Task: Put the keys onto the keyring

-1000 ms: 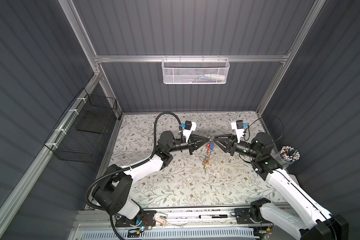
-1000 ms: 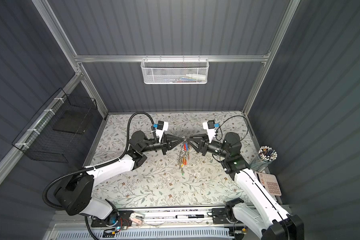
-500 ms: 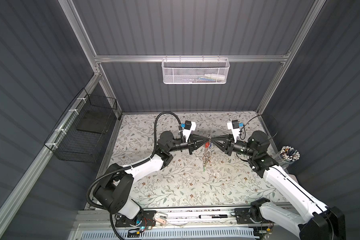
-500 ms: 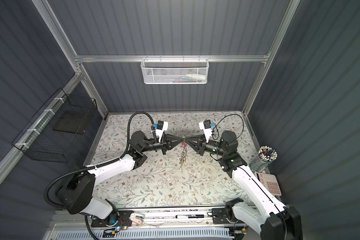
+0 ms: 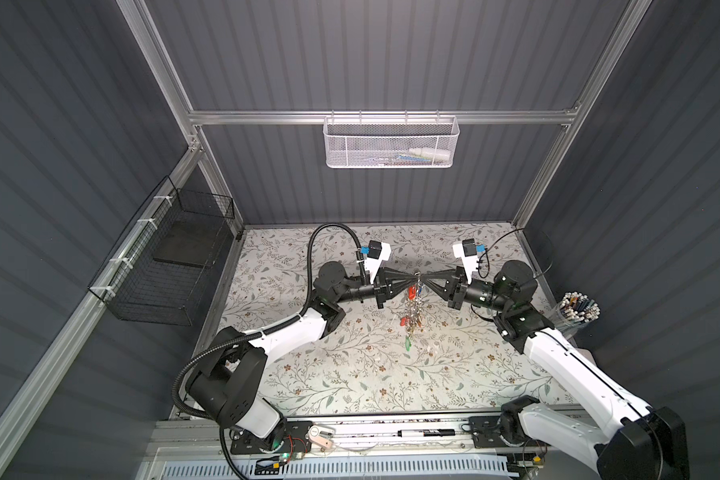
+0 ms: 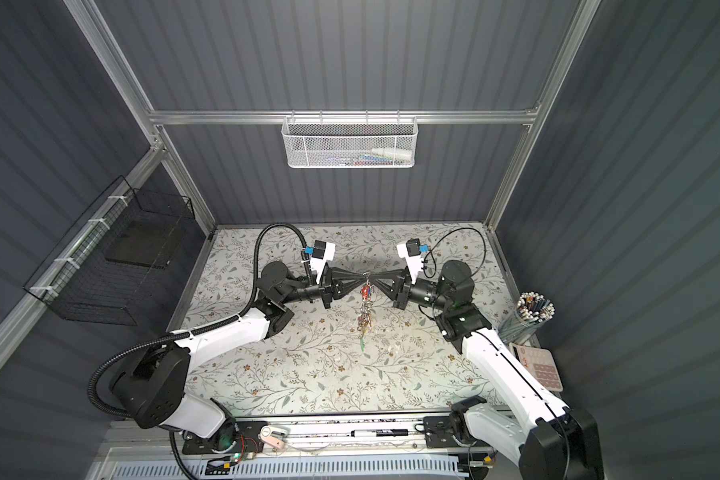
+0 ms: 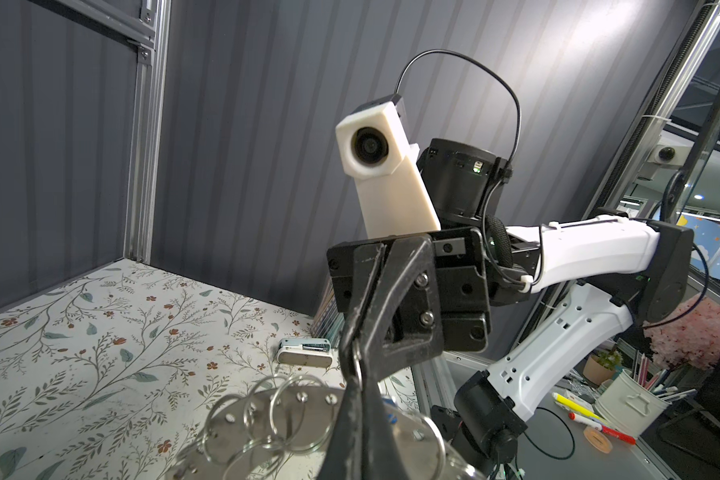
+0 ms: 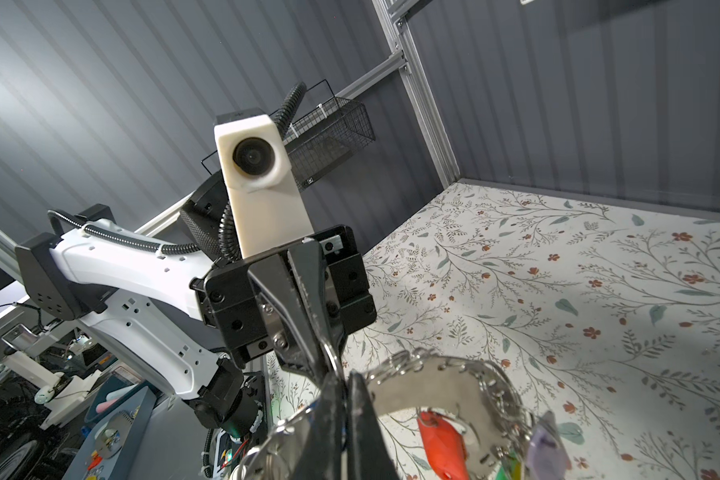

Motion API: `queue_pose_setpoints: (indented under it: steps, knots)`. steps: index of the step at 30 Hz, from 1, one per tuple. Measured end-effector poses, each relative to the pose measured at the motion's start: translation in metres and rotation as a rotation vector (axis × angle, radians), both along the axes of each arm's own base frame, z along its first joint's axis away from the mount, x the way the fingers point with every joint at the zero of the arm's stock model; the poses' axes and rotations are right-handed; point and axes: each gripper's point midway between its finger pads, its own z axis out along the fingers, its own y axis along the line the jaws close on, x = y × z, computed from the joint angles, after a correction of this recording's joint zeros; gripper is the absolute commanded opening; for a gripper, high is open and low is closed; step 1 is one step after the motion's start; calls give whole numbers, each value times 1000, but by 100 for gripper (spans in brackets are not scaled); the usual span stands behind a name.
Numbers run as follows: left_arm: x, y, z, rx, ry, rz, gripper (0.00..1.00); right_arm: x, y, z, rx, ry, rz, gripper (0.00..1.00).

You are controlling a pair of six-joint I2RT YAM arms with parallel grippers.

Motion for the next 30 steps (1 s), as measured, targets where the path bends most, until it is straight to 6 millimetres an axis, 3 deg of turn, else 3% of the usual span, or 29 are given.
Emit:
queue_pose_setpoints:
  steps: [5, 12, 18, 24, 30]
  knots:
    - [2, 1, -4, 16, 13, -2, 6, 1, 0, -3, -5, 9, 2, 0]
    - [7, 6, -15, 95, 35, 13, 36, 1, 1, -10, -29, 32, 3, 0]
    - [3, 17, -3, 192, -11, 33, 55, 1, 0, -13, -47, 21, 2, 0]
    - [-4, 21, 16, 332, -121, 5, 59, 0, 0, -18, -68, 20, 7, 0]
    - [-2, 17, 33, 433, -193, -60, 54, -3, 1, -20, -74, 17, 22, 0]
